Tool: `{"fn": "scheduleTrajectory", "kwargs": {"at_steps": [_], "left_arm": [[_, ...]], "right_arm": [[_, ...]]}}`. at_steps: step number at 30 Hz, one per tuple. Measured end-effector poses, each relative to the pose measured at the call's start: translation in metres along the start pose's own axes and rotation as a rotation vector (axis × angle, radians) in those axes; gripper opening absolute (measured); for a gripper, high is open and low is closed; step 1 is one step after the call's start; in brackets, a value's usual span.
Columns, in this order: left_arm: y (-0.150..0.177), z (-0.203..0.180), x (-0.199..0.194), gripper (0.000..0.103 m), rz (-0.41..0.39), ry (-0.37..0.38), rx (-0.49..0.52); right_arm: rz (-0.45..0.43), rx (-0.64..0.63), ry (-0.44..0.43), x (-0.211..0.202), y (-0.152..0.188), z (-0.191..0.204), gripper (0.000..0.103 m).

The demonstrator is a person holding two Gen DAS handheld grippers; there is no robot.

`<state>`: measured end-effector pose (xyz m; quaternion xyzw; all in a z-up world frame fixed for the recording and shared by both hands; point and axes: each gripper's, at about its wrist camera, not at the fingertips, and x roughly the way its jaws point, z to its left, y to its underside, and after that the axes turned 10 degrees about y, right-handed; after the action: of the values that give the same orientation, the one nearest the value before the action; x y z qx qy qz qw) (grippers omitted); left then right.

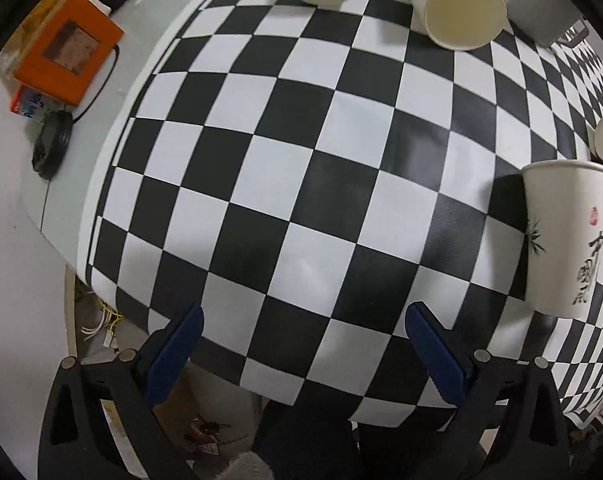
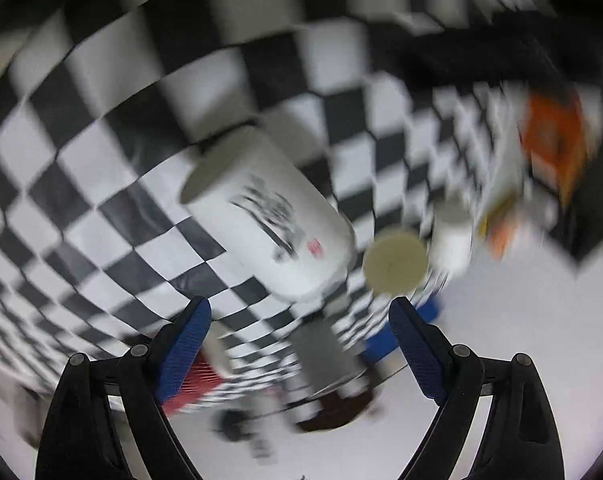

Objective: Flip cup upside down
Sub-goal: 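Grasp the white cup with the right gripper while the left gripper releases it, then rotate the right gripper to turn the white cup rim-down and lower it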

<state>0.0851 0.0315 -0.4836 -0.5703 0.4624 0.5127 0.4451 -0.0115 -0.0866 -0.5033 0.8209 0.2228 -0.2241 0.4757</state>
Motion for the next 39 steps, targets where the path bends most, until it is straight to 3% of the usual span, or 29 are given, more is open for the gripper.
{"fn": "scheduleTrajectory", "kwargs": {"at_steps": [4,7,10,14,18,21,29,32,39], "left_arm": [[0.000,0.011,0.004,0.103,0.001,-0.003,0.007],[0.000,0.025,0.003,0.103,-0.002,-0.009,-0.003],[0.000,0.037,-0.003,0.103,-0.014,-0.020,-0.008],[-0.001,0.048,-0.012,0.103,-0.031,-0.045,-0.014],[-0.001,0.055,-0.020,0.103,-0.051,-0.069,-0.010],[-0.003,0.055,-0.028,0.103,-0.067,-0.074,0.003],[-0.014,0.036,-0.047,0.103,-0.090,-0.075,0.055],[-0.011,0.036,-0.047,0.103,-0.091,-0.070,0.076],[-0.024,0.006,-0.048,0.103,-0.070,-0.058,0.118]], "right_arm": [[-0.105,-0.196,0.081,0.007,-0.009,0.021,0.085],[-0.150,-0.277,0.101,0.019,-0.018,0.032,0.067],[-0.156,-0.262,0.096,0.024,-0.019,0.030,0.065],[-0.107,-0.068,-0.056,0.025,-0.011,0.001,0.065],[0.015,0.263,-0.272,0.047,0.011,-0.039,0.064],[0.123,0.601,-0.522,0.076,0.041,-0.068,0.064],[0.327,1.373,-1.185,0.143,0.128,-0.054,0.065],[0.367,1.592,-1.405,0.158,0.151,-0.031,0.065],[0.456,1.814,-1.668,0.177,0.164,0.014,0.065]]}}
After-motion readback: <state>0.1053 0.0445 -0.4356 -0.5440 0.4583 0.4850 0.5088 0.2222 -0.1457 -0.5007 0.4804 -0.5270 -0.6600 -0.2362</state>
